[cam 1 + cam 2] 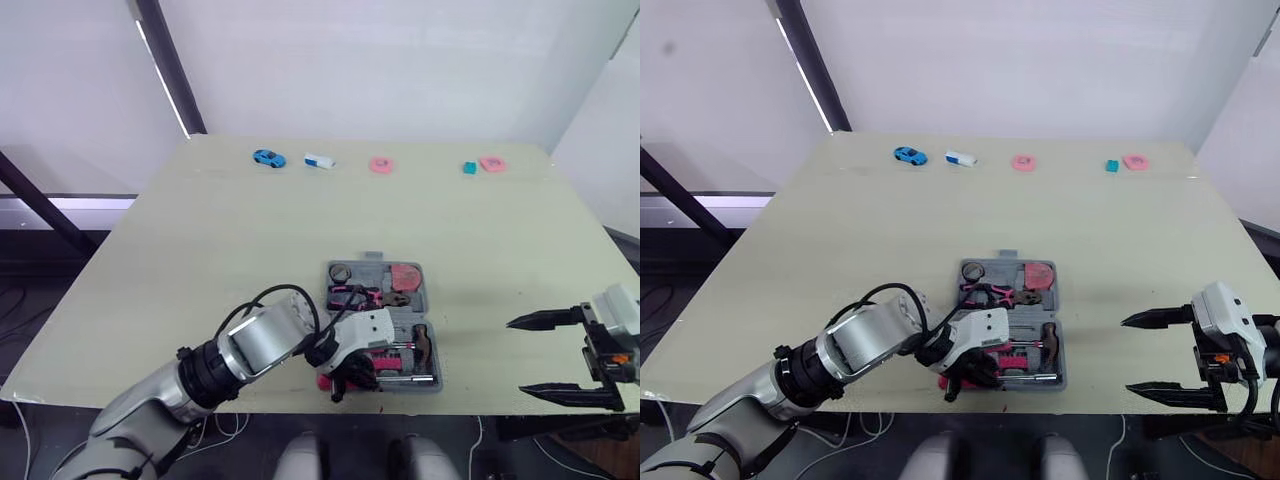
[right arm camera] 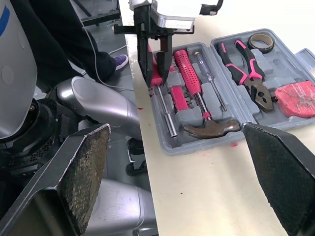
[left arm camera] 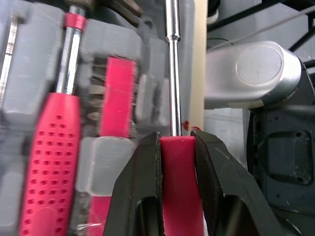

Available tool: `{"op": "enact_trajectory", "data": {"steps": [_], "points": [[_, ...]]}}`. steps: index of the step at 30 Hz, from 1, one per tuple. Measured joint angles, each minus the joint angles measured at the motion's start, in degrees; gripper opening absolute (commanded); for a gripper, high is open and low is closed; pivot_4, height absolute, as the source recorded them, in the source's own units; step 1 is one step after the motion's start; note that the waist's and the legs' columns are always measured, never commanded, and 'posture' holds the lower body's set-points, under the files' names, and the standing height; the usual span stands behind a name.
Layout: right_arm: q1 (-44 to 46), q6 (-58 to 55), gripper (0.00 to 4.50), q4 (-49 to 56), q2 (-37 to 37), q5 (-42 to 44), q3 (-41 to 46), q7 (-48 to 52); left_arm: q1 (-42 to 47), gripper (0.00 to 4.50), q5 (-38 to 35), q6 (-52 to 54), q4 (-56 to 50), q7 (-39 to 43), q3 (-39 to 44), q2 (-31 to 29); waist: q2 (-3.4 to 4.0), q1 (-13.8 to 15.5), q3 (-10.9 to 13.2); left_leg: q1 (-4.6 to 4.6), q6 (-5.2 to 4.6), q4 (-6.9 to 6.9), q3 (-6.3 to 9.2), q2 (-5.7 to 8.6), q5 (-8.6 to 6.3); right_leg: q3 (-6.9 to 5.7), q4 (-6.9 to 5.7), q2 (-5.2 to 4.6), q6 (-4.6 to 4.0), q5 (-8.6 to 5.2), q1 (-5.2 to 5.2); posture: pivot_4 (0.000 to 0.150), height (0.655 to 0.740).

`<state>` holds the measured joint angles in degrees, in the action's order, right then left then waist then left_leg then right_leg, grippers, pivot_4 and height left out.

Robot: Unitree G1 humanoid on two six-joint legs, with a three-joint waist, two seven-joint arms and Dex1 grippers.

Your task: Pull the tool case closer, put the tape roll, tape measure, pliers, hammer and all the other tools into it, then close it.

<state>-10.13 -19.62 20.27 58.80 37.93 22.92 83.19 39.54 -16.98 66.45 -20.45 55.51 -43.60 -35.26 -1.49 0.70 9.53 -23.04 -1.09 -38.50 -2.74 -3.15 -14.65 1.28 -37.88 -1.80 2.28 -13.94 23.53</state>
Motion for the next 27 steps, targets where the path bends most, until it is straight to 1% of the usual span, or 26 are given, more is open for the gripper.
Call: {"op": "enact_trajectory", "data": {"steps": [11,15,27], "points": [[-1.3,0.4,4.5,0.3,-0.1,-0.3,0.6,-0.1,1.4,0.45,0.2,0.3,0.9,-0.9,-2.5,0.9,0.0,0.0,0.0,0.0,0.0,0.0,0.0,0.01,0.0,0.0,0.0,0.0,-0.01,0.01,-0.01,0.15,0.74],[-2.0,0.4,4.5,1.4,-0.1,-0.3,0.8,-0.4,2.7,0.45,1.7,-1.6,3.4,-1.0,-3.9,2.3,0.0,0.0,0.0,0.0,0.0,0.0,-0.01,0.02,0.0,0.0,0.0,0.0,-0.01,0.02,-0.02,0.15,0.74],[-2.9,0.4,4.5,2.4,-0.6,-0.2,2.0,-1.5,3.0,0.45,3.9,-4.1,5.3,0.2,-4.4,3.1,0.01,0.1,0.0,0.0,0.0,-0.01,-0.01,0.04,0.0,0.01,0.0,-0.02,-0.02,0.02,-0.03,0.15,0.74]]}}
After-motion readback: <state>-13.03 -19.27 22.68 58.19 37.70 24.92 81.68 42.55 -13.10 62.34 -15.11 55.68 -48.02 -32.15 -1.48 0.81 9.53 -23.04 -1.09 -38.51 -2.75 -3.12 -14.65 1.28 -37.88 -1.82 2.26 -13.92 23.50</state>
